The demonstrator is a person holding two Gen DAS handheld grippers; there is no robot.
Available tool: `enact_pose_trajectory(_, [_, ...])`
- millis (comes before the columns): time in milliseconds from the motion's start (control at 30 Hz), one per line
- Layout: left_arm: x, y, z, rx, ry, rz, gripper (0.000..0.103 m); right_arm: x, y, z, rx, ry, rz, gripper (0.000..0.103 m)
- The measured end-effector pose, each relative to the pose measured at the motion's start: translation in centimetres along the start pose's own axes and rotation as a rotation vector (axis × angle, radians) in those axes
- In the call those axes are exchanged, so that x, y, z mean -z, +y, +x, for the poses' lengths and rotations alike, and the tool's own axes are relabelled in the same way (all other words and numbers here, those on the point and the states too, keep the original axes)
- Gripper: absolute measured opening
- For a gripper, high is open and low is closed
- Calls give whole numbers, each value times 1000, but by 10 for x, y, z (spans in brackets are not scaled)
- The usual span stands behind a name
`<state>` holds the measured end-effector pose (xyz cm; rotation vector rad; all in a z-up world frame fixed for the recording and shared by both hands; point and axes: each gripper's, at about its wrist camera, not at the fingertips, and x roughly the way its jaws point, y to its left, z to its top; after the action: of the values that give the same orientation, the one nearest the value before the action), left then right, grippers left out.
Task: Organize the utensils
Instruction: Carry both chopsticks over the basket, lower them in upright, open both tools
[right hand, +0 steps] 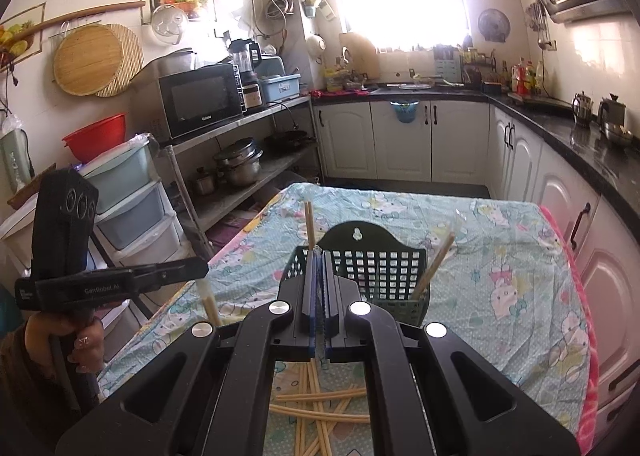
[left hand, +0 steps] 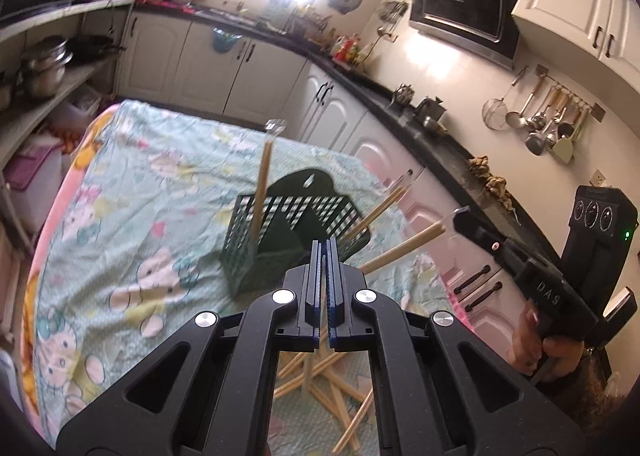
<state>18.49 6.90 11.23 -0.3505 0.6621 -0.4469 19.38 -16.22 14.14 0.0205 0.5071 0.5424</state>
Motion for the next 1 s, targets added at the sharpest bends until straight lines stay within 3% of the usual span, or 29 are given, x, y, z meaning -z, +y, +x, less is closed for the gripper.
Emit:
enact_pose_trajectory(533, [-73,-61,-27,32,-169,133,0,-39,11,-24,19,-90,-66,3])
enact_pose_trajectory(1000, [-132,-83,-22,28,-266,117,0,-82,-6,-48,57,-225,-58,3])
